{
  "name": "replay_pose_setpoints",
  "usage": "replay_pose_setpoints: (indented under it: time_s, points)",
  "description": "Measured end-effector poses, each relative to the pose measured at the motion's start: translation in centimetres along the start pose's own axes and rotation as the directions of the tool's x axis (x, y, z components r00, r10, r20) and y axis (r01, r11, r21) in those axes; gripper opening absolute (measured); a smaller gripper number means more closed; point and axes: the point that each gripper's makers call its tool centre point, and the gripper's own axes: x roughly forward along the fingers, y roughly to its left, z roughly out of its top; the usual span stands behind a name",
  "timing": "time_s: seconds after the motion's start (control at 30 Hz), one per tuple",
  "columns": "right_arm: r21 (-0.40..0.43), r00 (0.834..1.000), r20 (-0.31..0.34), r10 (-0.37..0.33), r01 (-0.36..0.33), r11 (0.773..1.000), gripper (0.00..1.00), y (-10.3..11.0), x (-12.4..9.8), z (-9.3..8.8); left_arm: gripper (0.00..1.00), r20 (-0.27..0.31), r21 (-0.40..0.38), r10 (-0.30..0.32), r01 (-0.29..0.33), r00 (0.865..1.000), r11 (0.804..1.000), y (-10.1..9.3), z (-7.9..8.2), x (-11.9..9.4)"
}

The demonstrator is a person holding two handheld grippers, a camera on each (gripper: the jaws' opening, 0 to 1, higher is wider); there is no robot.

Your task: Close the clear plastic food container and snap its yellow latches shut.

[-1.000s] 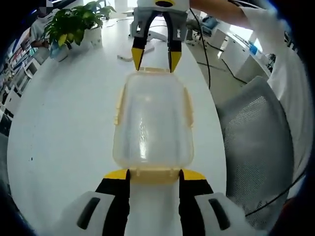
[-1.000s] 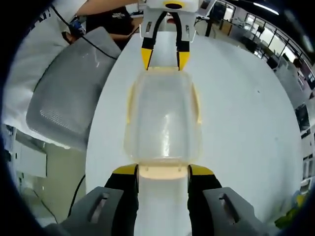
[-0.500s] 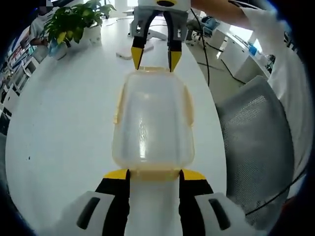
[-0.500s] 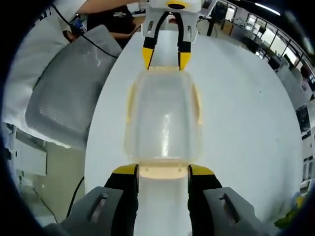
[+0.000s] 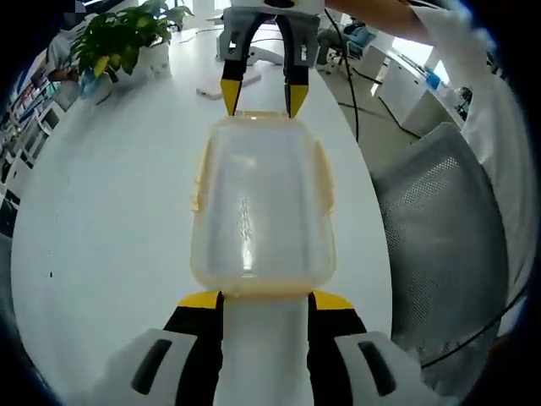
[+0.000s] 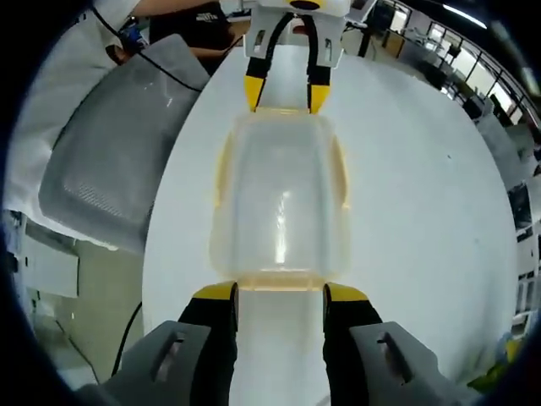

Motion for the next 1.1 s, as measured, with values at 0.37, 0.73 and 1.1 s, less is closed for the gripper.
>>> replay_pose_setpoints:
  time_s: [0.37,0.73,1.1]
  points:
    - [0.037,0.999,-0.03,-0.031,0.032,0.999,0.38,-0.1,0.6,-1.8,0.26,-0.086,0.02,0.045,-0.043,0.995,0.999,0.4,-2.7,0.7]
    - [0.242,0.987,0.043,-0.152,0.138,0.961,0.45,-0.7,-1.4,-3.5,0.42,0.084,-0.355,0.055,-0.021,0.995,0.935,0.0,-3.7,-0.3]
    - [0.393,0.945,0.14,-0.294,0.219,0.893,0.39,-0.5,-3.0,-2.0,0.41,0.149,-0.601,0.109,0.002,0.983,0.8,-0.6,-4.8,-1.7]
